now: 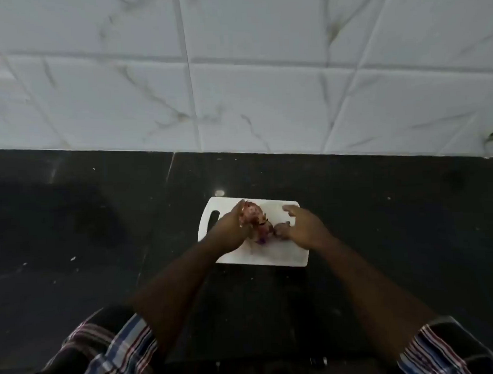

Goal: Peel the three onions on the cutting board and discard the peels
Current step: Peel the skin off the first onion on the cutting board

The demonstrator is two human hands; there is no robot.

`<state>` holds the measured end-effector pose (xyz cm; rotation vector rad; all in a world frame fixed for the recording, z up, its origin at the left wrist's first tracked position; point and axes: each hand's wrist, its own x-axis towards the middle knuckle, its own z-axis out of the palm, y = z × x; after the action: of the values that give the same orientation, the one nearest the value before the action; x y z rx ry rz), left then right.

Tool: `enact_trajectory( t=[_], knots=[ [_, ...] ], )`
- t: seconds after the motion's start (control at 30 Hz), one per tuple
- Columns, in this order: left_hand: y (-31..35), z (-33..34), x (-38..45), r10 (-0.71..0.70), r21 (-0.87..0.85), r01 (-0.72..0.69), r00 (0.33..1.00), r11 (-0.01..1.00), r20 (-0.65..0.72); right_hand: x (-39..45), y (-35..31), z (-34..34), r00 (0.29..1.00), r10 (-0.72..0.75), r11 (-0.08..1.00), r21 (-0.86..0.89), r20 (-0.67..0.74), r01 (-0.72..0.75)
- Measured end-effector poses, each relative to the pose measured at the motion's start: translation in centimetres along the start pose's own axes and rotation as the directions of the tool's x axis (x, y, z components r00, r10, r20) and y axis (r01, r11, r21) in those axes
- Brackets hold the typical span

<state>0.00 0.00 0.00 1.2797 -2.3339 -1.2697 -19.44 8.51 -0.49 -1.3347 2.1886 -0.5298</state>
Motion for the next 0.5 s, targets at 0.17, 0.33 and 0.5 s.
enact_trajectory(
  t=[0.17, 0.33, 0.5],
  knots=[
    [-1.1, 2.3, -0.7, 0.023, -0.201, -0.019, 1.000, 0.979, 0.017, -1.0, 1.5, 3.6, 0.999, -0.038, 0.999, 0.016, -0.024, 0.039],
    [-2.1, 2.8, -0.2, -0.024, -0.265, 0.017, 0.999, 0.964, -0.023, -1.5, 2.1, 3.8, 0.990, 0.125, 0.954, 0.282, -0.072, -0.100],
    [-3.1, 2.4, -0.1, -0.109, -0.347, 0.095, 0.994, 0.933, -0.021, -1.7, 3.1, 4.1, 0.979, 0.069, 0.980, 0.197, -0.190, -0.031]
  ],
)
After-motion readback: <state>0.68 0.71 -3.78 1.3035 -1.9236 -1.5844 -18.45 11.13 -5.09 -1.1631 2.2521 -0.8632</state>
